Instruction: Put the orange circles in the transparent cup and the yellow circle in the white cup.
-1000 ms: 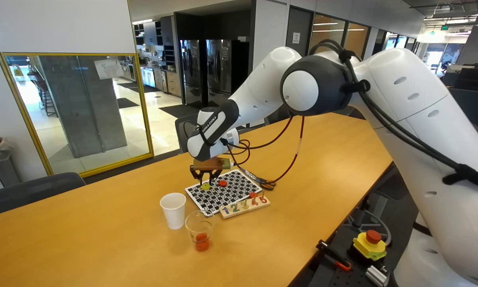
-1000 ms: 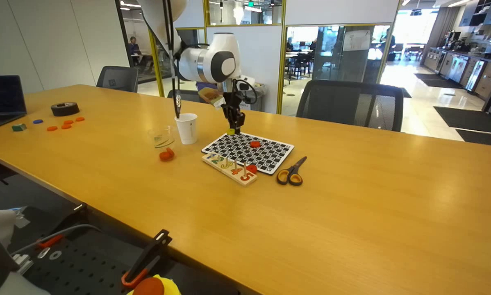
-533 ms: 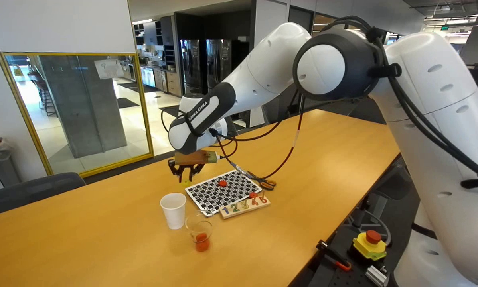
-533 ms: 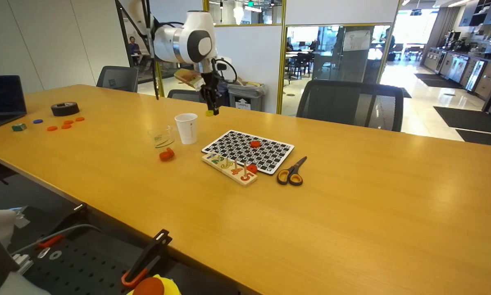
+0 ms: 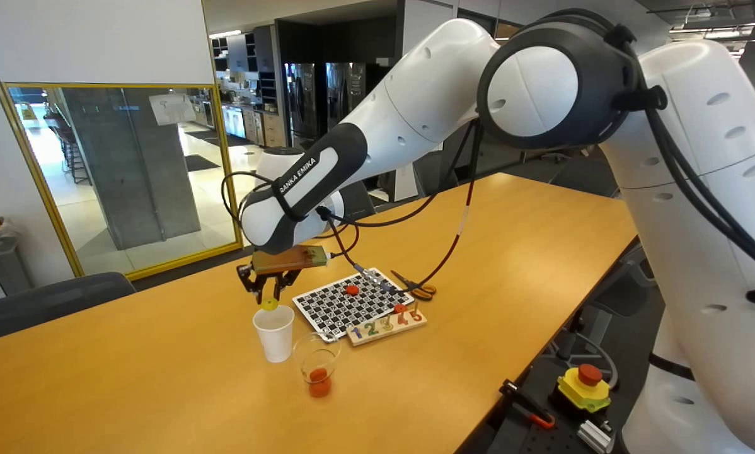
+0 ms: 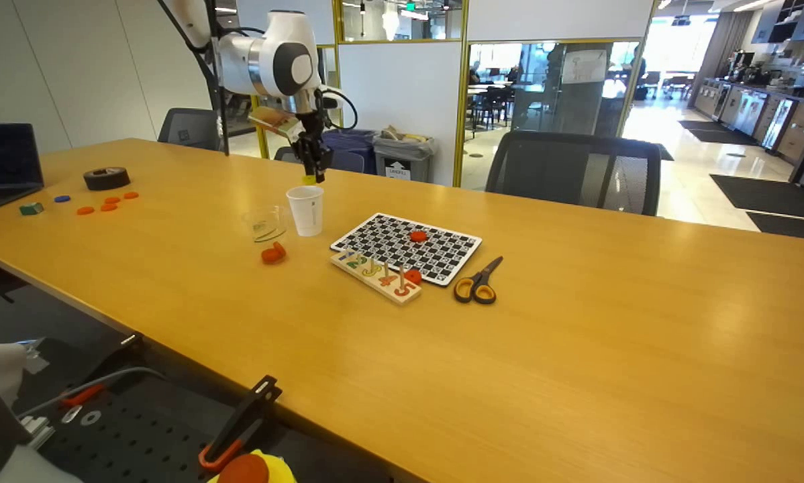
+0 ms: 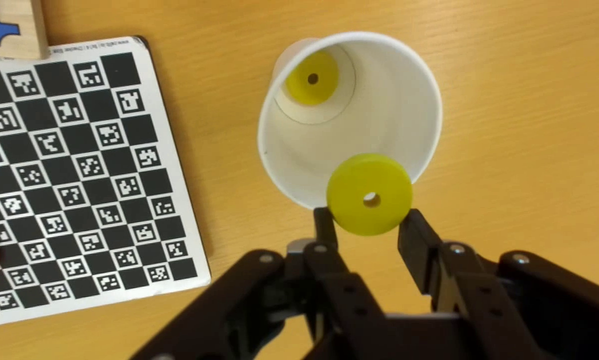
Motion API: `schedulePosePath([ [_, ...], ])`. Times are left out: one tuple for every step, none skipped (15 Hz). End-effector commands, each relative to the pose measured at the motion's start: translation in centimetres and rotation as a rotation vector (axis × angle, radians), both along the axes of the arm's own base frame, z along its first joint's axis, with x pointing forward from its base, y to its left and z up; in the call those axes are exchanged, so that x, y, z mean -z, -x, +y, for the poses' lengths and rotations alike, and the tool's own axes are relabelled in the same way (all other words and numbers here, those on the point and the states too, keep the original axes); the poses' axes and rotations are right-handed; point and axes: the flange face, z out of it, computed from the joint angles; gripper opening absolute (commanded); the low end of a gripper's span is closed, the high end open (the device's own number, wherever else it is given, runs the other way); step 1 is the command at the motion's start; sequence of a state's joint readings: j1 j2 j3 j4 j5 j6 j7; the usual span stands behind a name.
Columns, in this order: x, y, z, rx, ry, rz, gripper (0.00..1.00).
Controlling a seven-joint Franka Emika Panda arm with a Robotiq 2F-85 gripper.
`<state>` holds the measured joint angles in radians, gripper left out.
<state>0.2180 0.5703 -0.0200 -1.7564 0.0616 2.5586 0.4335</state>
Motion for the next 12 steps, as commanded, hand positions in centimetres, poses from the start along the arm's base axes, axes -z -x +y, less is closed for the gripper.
schedulePosePath([
  [-0.5, 0.9, 0.3, -0.048, 0.006, 0.018, 0.13],
  [-0.3, 1.0, 0.3, -0.055, 0.007, 0.024, 0.13],
  [-0.1, 1.0, 0.3, -0.06, 0.009, 0.028, 0.13],
  [0.0, 1.1, 0.3, -0.064, 0.01, 0.032, 0.13],
  [0.0, 1.2, 0.3, -0.068, 0.012, 0.036, 0.13],
  [0.1, 1.2, 0.3, -0.071, 0.013, 0.04, 0.13],
  [0.2, 1.2, 0.2, -0.074, 0.012, 0.042, 0.13],
  [0.3, 1.2, 0.2, -0.077, 0.012, 0.045, 0.13],
  [0.4, 1.3, 0.2, -0.08, 0.013, 0.049, 0.13],
  [0.5, 1.3, 0.2, -0.082, 0.013, 0.052, 0.13],
  [0.6, 1.3, 0.1, -0.081, 0.011, 0.056, 0.62],
  [0.6, 1.3, 0.0, -0.087, 0.009, 0.059, 0.64],
])
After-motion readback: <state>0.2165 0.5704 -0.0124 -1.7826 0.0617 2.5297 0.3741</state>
